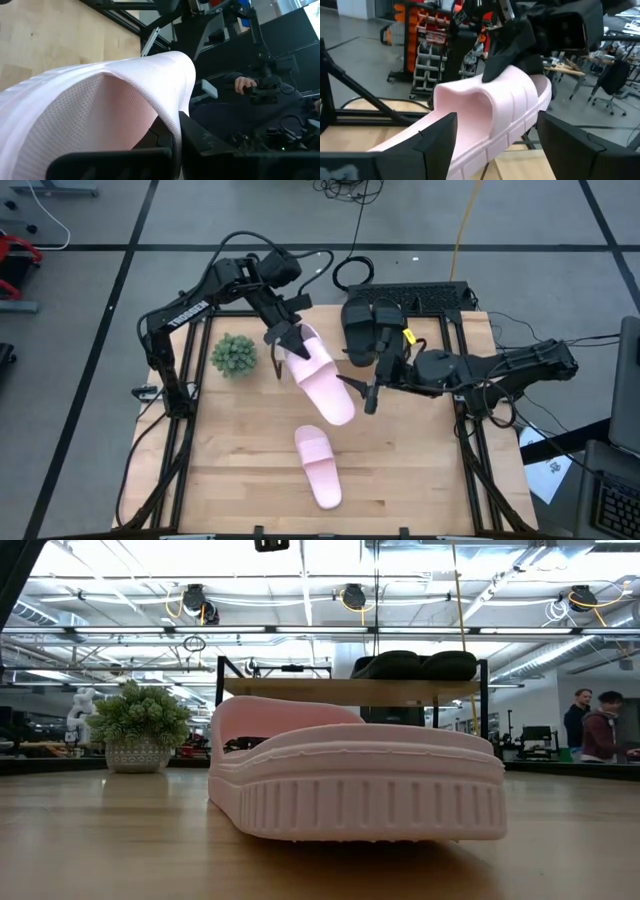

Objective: Pick and place slides into the shelf
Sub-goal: Put the left pink slipper on the shelf

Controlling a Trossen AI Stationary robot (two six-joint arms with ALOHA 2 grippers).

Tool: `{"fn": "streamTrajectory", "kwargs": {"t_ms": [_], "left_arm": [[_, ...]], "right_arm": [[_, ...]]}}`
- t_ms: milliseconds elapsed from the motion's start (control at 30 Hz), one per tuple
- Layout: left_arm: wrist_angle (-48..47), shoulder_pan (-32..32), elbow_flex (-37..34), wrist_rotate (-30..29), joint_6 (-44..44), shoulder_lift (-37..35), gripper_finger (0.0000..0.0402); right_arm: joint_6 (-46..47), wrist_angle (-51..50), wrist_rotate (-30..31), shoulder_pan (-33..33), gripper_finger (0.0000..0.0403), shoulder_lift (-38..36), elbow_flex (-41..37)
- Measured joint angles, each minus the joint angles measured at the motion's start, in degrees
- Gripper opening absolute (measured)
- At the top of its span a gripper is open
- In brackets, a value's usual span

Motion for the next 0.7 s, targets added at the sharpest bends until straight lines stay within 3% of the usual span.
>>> {"fn": "streamTrajectory", "kwargs": {"t_ms": [700], "left_arm": [[6.2,-2.6,0.0,1.2,-4.5,1.8,0.0000]], "right_arm": [[-2.7,1.7,3.3,-0.3,0.0263,0.0,0.0]]}}
